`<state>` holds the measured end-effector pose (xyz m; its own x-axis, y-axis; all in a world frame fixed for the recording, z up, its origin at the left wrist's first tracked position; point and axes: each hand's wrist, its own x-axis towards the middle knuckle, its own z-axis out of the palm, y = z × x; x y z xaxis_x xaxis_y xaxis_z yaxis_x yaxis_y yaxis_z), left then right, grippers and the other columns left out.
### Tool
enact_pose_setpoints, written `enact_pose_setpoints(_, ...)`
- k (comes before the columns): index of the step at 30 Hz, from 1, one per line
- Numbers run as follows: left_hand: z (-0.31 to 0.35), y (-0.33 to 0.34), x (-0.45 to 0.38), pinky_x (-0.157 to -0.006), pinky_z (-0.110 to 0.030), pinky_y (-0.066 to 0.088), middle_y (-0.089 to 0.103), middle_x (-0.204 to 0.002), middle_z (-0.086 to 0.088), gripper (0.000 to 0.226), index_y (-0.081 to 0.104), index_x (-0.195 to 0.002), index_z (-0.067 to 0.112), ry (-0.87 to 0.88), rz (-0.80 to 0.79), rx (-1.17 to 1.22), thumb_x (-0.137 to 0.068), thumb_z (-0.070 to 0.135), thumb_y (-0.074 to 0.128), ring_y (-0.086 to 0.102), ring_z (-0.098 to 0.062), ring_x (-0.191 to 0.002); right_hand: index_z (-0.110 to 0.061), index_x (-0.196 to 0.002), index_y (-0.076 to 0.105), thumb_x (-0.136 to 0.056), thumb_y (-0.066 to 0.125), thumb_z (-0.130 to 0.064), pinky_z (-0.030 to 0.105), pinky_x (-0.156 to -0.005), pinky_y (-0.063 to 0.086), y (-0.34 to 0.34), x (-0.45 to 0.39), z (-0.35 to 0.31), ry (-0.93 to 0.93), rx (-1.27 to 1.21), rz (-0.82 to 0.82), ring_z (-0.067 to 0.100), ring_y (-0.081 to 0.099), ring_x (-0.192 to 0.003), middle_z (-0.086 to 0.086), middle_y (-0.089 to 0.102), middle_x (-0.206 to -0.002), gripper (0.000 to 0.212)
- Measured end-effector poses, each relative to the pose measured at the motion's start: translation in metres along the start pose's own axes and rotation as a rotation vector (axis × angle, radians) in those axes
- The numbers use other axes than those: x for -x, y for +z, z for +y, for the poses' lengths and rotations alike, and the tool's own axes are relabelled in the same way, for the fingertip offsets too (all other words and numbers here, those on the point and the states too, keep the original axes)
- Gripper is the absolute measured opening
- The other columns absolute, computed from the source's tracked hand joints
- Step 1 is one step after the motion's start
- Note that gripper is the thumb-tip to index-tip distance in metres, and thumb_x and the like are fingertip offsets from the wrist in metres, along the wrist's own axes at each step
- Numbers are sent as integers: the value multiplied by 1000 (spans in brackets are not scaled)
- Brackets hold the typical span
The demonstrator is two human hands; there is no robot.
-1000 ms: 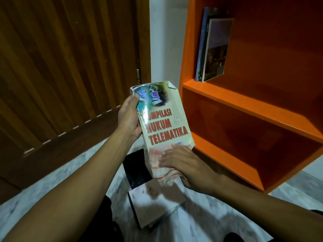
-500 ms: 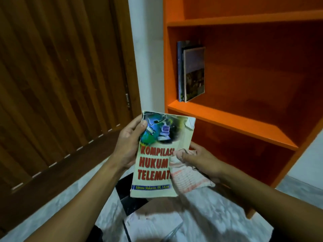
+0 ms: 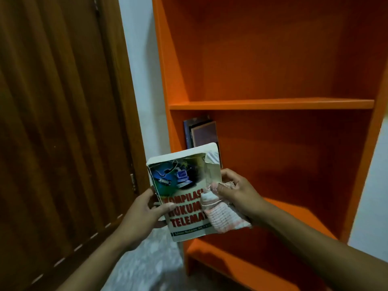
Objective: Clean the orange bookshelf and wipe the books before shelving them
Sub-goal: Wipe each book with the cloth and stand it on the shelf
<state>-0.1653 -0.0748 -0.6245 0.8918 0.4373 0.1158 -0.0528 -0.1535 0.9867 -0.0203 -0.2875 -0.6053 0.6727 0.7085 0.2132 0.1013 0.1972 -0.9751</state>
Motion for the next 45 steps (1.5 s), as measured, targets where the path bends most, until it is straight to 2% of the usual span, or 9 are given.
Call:
enact_pose_setpoints(5,12,41,-62,-70,-42,63,71,-107,0,23,60,-113,25,100,93,-11,-96,10,62,75,-16,-88,-25,-132,50,-90,71,-29,46,-82,60,-27,-42,-10,-92,460,356,23,70,-99,5,63,-126,47)
enact_pose_setpoints(11,3,98,-150,-57,-20,57,67,-103,2,17,52,-111,16,156,220,-181,-97,14,62,68,-6,-82,-24,-133,46,-93,68,-30,11,-57,44,-50,-61,7,-153,426,600,0,59,-81,-2,57,-113,47)
enact_pose_setpoints(14,-8,123,-190,-55,-19,51,63,-105,-2,14,50,-101,17,133,310,-245,-96,13,62,63,-12,-85,-25,-132,47,-92,69,-34,15,-65,45,-61,-62,21,-140,430,618,8,60,-87,-8,54,-109,46)
enact_pose_setpoints(18,-12,143,-230,-92,-45,57,54,-122,-12,30,52,-120,11,70,427,-326,-93,0,57,58,-31,-113,-32,-115,45,-92,69,-37,30,-73,53,-71,-64,34,-132,367,598,11,62,-92,-9,57,-106,34)
enact_pose_setpoints(23,-6,159,-242,-102,-39,46,43,-136,-15,41,48,-130,6,-30,567,-349,-92,-4,57,50,-33,-123,-36,-92,50,-90,71,-32,27,-70,51,-74,-65,43,-158,289,622,10,64,-91,-11,63,-100,21)
enact_pose_setpoints(32,-22,141,-233,-91,-41,54,49,-122,-10,30,47,-121,11,129,519,-413,-93,5,60,57,-29,-107,-48,-99,54,-87,74,-33,54,-68,60,-71,-54,56,-5,253,552,29,73,-80,6,70,-100,28)
enact_pose_setpoints(38,-55,83,-171,-68,-24,40,53,-99,-3,13,51,-110,15,465,395,-584,-98,13,56,53,-8,-76,-7,-99,70,-91,69,-11,33,-57,58,-39,-27,63,165,51,426,22,74,-72,14,75,-89,9)
enact_pose_setpoints(41,-82,51,-132,-63,-21,37,54,-93,-1,13,54,-111,14,462,352,-643,-97,14,57,52,-2,-72,-4,-80,64,-96,63,-12,19,-41,41,-18,-9,79,280,-4,413,12,60,-46,10,64,-68,18)
enact_pose_setpoints(45,-133,16,-79,-63,-28,42,60,-94,-1,11,54,-110,16,323,294,-676,-100,19,52,56,-11,-76,-5,-103,65,-102,54,-21,19,-43,42,8,9,113,376,-36,409,13,56,-48,10,63,-76,19)
